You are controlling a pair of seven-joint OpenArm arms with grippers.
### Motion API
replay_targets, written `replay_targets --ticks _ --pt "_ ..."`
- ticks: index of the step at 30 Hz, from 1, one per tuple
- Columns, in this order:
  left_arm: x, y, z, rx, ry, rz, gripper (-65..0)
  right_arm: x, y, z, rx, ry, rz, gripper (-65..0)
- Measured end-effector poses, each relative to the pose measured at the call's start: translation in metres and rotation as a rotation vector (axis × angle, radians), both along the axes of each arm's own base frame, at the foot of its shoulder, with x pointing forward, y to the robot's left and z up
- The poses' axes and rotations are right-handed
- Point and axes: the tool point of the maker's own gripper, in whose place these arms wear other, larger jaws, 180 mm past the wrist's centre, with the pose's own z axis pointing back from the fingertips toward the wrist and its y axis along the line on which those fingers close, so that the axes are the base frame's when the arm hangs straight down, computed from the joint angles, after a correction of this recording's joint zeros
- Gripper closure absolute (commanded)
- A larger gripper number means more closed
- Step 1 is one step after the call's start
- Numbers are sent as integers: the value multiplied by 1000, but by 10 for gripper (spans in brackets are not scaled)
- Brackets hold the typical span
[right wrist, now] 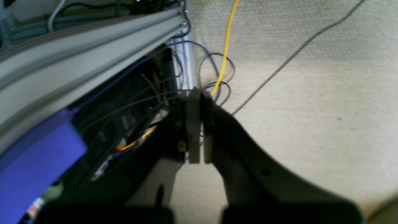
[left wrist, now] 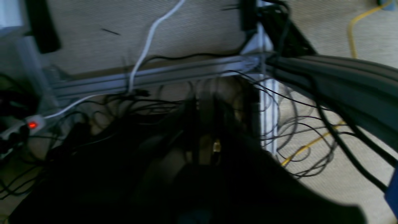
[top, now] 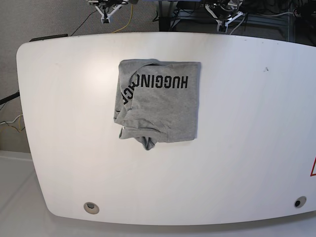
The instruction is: Fold the T-shirt properly
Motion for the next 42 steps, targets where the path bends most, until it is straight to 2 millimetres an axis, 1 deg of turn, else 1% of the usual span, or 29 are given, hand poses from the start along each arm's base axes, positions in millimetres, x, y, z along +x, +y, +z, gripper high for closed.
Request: replay_targets --ticks 5,8,11,15,25,34,42 --pt "-2 -2 0 -2 4 0 -4 -10 -3 -1 -6 32 -6 0" --pt "-10 -3 -2 -5 27 3 -4 -16 -4 -2 -10 61 -11 0" --pt "-18 0 -4 3 50 5 -4 -17 -4 -3 -9 66 -11 0" --pt "-22 4 -4 11 61 6 -4 -14 -4 -3 -8 62 -11 0" --pt "-13 3 -3 8 45 6 -4 -11 -3 -3 -7 56 -12 0" --pt "-16 3 -4 8 49 5 -4 -11 12 -3 18 56 -11 0" --pt "-15 4 -3 10 47 6 -4 -11 8 -3 9 56 -11 0"
